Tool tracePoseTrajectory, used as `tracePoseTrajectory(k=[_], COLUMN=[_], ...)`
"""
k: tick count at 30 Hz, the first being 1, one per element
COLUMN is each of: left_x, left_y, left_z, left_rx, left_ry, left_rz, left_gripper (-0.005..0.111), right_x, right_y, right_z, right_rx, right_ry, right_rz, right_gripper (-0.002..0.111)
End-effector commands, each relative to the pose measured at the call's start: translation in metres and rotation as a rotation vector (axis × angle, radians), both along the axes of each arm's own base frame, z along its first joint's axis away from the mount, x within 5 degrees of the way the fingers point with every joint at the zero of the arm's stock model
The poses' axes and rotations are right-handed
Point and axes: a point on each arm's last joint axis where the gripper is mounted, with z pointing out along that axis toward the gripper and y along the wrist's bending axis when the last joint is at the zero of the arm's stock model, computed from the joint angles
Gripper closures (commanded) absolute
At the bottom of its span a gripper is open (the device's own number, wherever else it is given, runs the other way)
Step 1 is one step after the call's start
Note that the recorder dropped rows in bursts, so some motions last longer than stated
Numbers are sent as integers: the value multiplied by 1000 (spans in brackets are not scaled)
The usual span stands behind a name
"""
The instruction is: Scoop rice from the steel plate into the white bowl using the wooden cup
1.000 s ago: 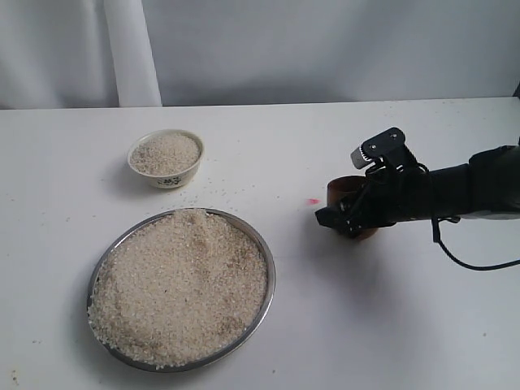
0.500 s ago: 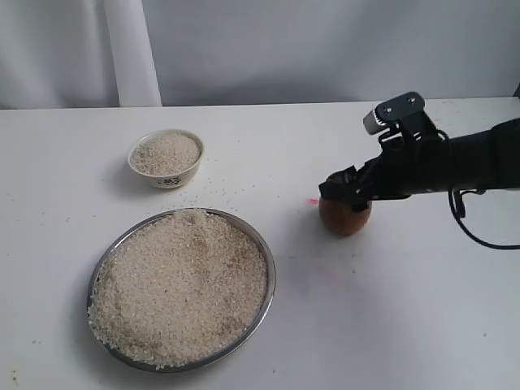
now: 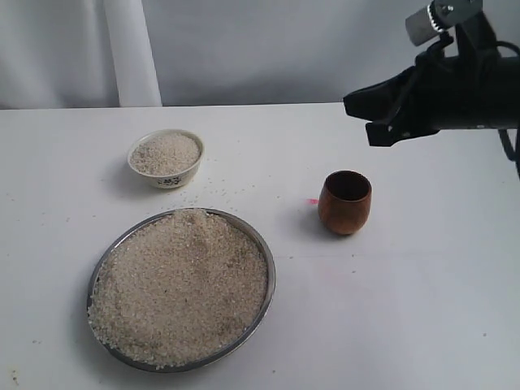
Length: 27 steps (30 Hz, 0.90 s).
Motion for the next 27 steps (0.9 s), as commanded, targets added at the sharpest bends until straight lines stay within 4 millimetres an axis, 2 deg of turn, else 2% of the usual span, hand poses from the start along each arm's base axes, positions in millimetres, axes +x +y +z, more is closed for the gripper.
tracePoseTrajectory(k=[1,8,12,15,27], left_x=[0,0,0,0,0], left_y=[0,0,0,0,0], left_z=[1,1,1,1,1], left_rx=[0,-3,-3,0,-3], left_ry=[-15,-15,-15,-15,-15], left_rz=[-5,-5,-5,-5,-5], left_gripper=[107,107,107,107,107], right_x=[-18,-49,-63,-69,-68], right_y=[-2,-7,-9,-10,-10], right_z=[29,71,88,93,93], right_rx=[9,31,39,43,46], right_ry=[-84,-232,-296,-318,-317], right_rz=[15,14,10,10,9], right_gripper=[108,108,108,108,108])
